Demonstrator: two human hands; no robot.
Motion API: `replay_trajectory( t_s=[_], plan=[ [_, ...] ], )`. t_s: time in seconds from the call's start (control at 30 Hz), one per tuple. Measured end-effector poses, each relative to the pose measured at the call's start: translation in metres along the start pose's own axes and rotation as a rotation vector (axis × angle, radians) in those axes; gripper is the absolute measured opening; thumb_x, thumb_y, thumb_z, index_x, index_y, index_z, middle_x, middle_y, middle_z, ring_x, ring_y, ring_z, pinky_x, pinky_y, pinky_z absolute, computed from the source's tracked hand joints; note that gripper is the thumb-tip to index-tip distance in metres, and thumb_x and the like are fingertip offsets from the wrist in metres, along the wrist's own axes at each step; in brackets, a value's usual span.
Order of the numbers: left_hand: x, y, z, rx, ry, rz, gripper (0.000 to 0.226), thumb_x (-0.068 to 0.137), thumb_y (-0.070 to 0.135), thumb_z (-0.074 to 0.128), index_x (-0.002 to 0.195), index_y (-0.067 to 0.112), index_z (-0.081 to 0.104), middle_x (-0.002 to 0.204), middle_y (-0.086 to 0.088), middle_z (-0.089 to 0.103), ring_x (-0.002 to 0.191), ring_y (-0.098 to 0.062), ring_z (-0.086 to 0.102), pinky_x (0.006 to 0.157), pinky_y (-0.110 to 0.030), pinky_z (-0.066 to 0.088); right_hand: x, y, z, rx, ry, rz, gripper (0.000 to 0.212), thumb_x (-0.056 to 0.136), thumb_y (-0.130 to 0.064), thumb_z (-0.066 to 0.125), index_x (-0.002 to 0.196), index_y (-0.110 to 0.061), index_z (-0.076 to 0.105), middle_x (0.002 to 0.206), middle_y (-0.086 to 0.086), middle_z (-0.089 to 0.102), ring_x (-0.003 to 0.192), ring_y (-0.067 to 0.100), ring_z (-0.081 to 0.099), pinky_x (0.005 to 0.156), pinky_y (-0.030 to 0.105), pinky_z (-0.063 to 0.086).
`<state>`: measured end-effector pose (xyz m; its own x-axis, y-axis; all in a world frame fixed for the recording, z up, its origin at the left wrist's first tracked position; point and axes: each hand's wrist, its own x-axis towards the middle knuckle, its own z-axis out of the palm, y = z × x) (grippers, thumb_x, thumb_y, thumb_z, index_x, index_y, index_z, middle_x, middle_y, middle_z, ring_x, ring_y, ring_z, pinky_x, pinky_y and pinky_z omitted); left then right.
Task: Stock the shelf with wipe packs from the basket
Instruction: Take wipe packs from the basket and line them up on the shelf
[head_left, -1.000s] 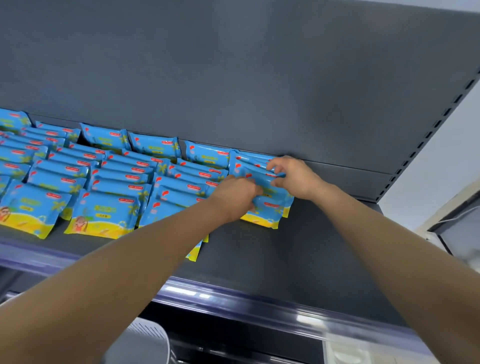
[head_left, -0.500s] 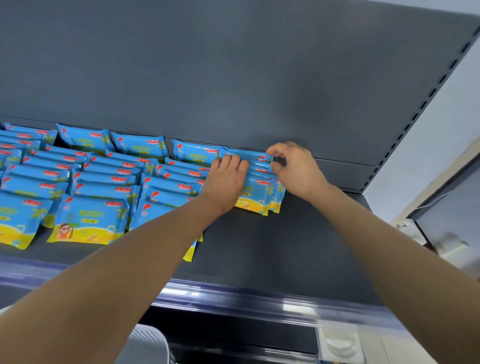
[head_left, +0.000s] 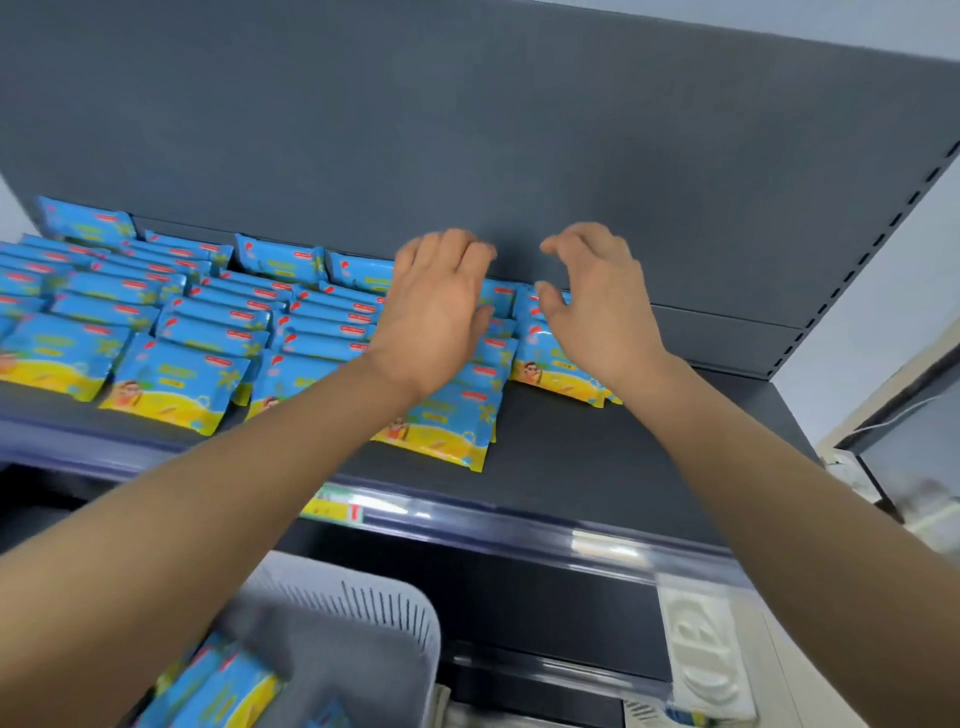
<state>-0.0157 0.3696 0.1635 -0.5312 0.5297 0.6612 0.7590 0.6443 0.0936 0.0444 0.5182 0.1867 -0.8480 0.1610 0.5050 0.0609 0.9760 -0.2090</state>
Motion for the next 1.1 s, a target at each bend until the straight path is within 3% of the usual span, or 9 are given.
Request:
replay_trajectory(
  t_s=[0.23, 0.43, 0.77, 0.97, 1.1],
  plan=[
    [-0.052, -0.025, -0.101, 0.025, 0.187, 0.027, 0.04, 0.072, 0.012, 0.067, 0.11, 0.0, 0.058, 0.111, -0.02, 0.057, 0.104, -0.037, 0.053, 0.091, -0.035, 0.027, -0.022, -0.096, -0.024, -0.002, 0.157, -0.107, 0.039, 0.087, -0.021, 0.056, 0.124, -0.013, 0.053, 0.133, 0.006, 0.045, 0.122, 0.027, 0.039, 0.094, 0.036, 0.03],
    [-0.109, -0.046, -0.153, 0.023, 0.166, 0.017, 0.038, 0.076, 0.016, 0.064, 0.111, 0.002, 0.057, 0.113, -0.018, 0.056, 0.106, -0.035, 0.051, 0.093, -0.035, 0.027, -0.059, -0.161, -0.021, 0.022, 0.168, -0.157, 0.037, 0.085, -0.022, 0.055, 0.121, -0.014, 0.055, 0.132, 0.005, 0.047, 0.124, 0.026, 0.04, 0.097, 0.032, 0.024],
    [-0.241, -0.101, -0.134, -0.001, -0.125, -0.046, 0.037, 0.072, 0.01, 0.071, 0.106, 0.0, 0.06, 0.104, -0.018, 0.059, 0.096, -0.038, 0.057, 0.085, -0.043, 0.037, -0.143, -0.218, 0.073, 0.049, -0.098, -0.211, 0.035, 0.085, -0.02, 0.056, 0.118, -0.009, 0.058, 0.127, 0.01, 0.052, 0.116, 0.032, 0.046, 0.091, 0.04, 0.031],
    [-0.315, -0.144, -0.08, 0.018, -0.49, -0.196, 0.039, 0.081, 0.017, 0.065, 0.116, 0.006, 0.056, 0.115, -0.014, 0.054, 0.108, -0.035, 0.05, 0.092, -0.04, 0.03, -0.197, -0.22, 0.163, 0.001, -0.523, -0.233, 0.037, 0.09, -0.02, 0.05, 0.126, -0.013, 0.05, 0.131, 0.006, 0.047, 0.121, 0.028, 0.041, 0.097, 0.039, 0.03],
    [-0.35, -0.168, -0.056, 0.059, -0.633, -0.286, 0.035, 0.086, 0.023, 0.058, 0.118, 0.009, 0.052, 0.118, -0.012, 0.051, 0.112, -0.031, 0.045, 0.091, -0.036, 0.026, -0.224, -0.212, 0.214, 0.013, -0.72, -0.266, 0.037, 0.091, -0.023, 0.05, 0.126, -0.011, 0.05, 0.132, 0.008, 0.047, 0.125, 0.029, 0.039, 0.102, 0.039, 0.032]
  ],
)
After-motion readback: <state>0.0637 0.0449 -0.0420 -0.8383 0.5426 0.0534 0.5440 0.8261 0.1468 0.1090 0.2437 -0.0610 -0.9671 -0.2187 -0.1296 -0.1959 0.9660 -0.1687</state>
